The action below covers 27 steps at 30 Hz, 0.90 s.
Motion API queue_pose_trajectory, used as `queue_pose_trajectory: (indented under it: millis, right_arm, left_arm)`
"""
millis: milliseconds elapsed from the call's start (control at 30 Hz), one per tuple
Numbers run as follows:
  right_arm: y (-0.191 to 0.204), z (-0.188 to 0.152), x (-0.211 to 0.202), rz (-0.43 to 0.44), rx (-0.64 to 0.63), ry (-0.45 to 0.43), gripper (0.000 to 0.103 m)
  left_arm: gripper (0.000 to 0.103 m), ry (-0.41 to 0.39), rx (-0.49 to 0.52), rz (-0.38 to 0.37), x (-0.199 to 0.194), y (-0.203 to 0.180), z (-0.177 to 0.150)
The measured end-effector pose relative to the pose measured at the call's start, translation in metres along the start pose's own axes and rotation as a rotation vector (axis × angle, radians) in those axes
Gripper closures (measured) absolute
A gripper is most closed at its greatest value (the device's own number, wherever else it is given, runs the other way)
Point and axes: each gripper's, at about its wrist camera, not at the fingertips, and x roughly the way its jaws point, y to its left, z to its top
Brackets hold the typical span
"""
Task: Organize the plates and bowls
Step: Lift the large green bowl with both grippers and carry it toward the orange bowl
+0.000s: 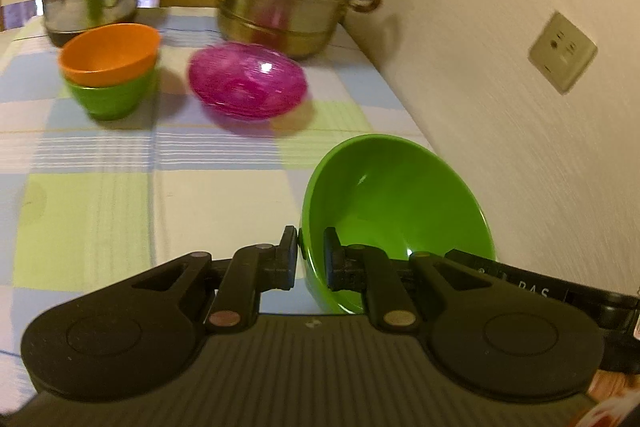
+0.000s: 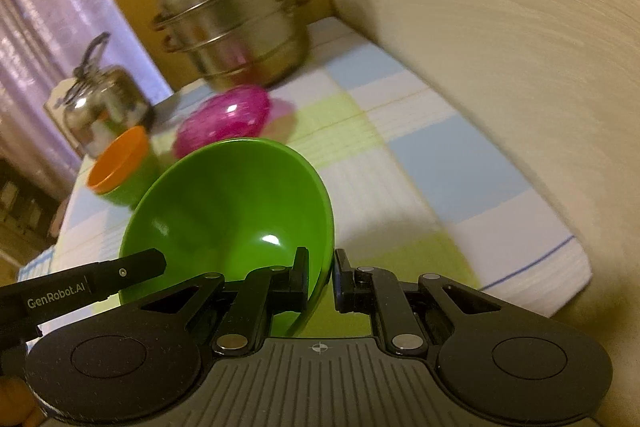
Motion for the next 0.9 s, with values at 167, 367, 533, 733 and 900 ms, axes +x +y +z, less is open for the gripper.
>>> queue_pose_trajectory:
  millis: [167, 367, 533, 733, 900]
  right_arm:
    - [0.029, -0.003, 0.003, 0.027, -0.044, 0.007, 0.091]
    - [0.056, -0.007, 0.007, 0.052, -0.083, 0.020, 0.091]
    - [0.076, -0.009, 0.012, 0.069, -0.119, 0.029, 0.091]
    - [0.099, -0.008, 0.020, 0.088, -0.153, 0.036, 0.091]
    - [0.116, -0.003, 0.028, 0.108, -0.176, 0.042, 0.091]
  left_arm:
    - [0.092, -0.024, -0.038, 0.025, -0.017, 0.025, -0.002]
    - [0.092, -0.046, -0.076, 0.049, -0.034, 0.050, -0.004]
    - [0.092, -0.065, -0.112, 0.064, -0.044, 0.068, -0.004]
    - [0.092, -0.085, -0.136, 0.081, -0.054, 0.088, -0.001]
    - [0.092, -0.097, -0.157, 0.095, -0.056, 0.104, 0.007]
